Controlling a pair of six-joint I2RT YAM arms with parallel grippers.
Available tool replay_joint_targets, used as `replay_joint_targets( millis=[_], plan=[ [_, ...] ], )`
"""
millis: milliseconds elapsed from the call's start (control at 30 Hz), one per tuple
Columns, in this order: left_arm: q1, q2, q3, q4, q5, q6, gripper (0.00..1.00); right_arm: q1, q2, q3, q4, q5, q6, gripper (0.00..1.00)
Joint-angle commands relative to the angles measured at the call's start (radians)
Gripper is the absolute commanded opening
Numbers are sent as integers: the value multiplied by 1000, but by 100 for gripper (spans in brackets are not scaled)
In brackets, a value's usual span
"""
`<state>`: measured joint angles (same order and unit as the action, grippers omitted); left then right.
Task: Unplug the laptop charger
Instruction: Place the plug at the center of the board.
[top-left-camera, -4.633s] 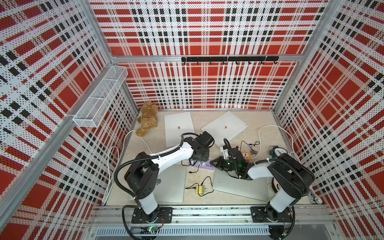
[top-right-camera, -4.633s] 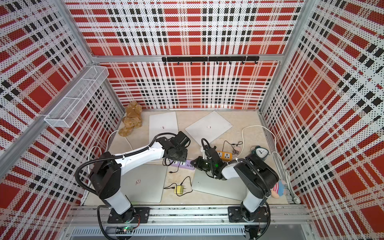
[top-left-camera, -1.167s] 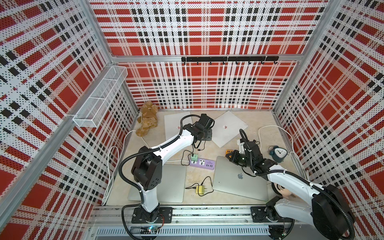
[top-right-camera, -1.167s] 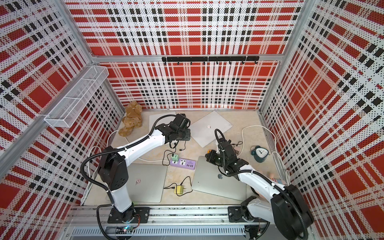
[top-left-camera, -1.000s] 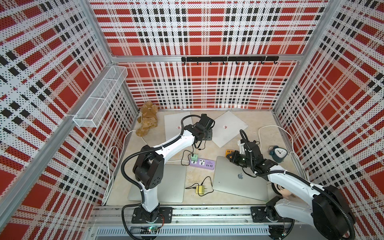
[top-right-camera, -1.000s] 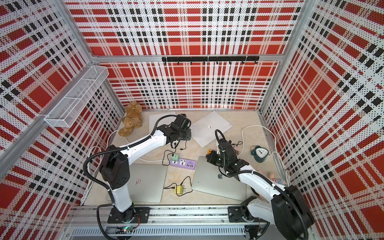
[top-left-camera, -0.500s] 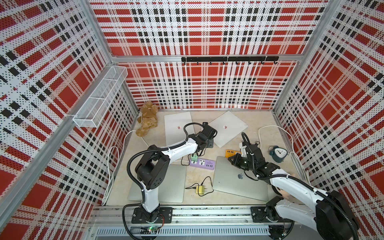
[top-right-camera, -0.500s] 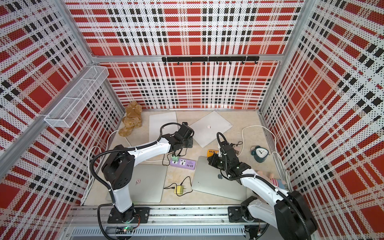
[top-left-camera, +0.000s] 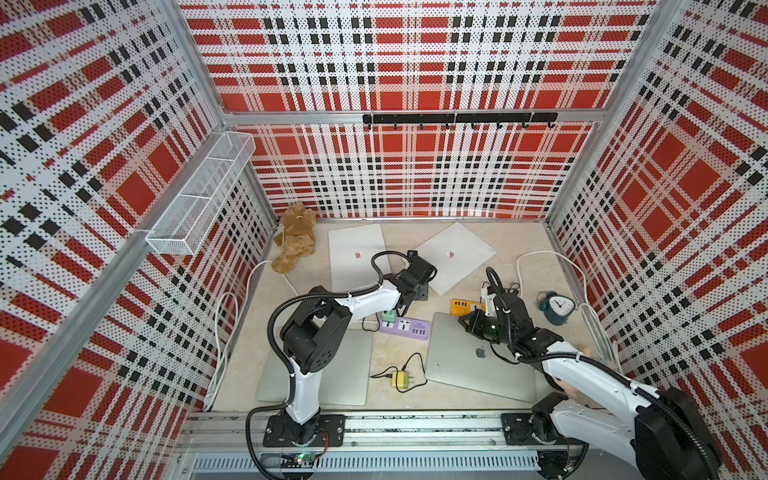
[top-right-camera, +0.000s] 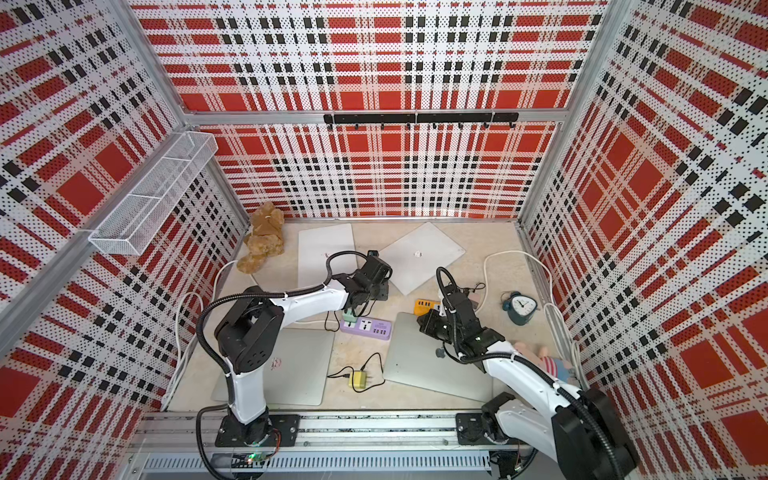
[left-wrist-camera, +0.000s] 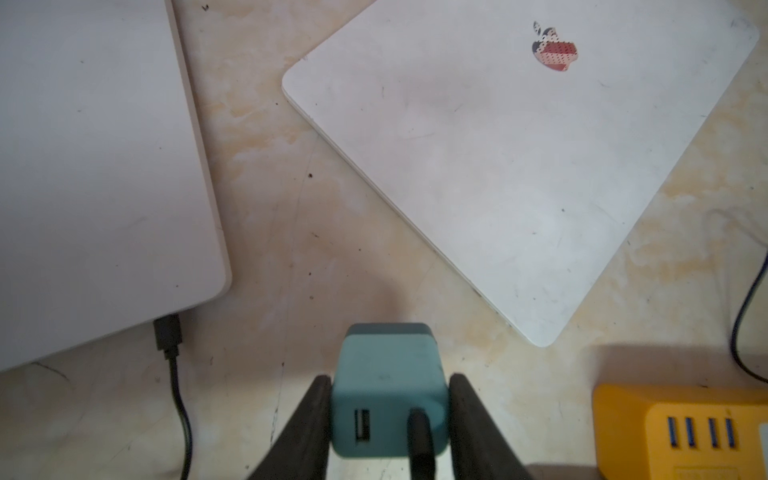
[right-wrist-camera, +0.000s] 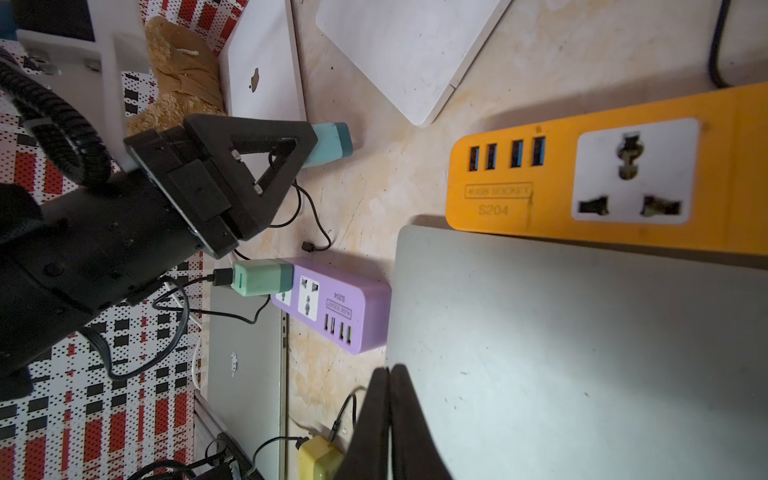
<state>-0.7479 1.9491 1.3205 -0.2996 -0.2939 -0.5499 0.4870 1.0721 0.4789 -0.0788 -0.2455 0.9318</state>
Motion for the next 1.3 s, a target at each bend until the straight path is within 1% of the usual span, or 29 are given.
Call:
replay_joint_targets(
  millis=[0,467,833,967,1267],
  plan=[
    [-16,19,-21,27,-16,-10,24,-12,-17,-4,0,14,-8,8],
    [-53,17,-127,66,-21,-47,25,-14,-9,-9,16,9,-6,8],
    [-55,51,-114,56,12,-47,26,-13,-9,-8,18,8,-7,8],
    [-56,66,-101,45,11,-42,27,-13,-15,-11,15,11,-7,8],
    [-59,45,-81,22,-3,-33,37,-14,-7,-5,19,9,-5,8]
  ],
)
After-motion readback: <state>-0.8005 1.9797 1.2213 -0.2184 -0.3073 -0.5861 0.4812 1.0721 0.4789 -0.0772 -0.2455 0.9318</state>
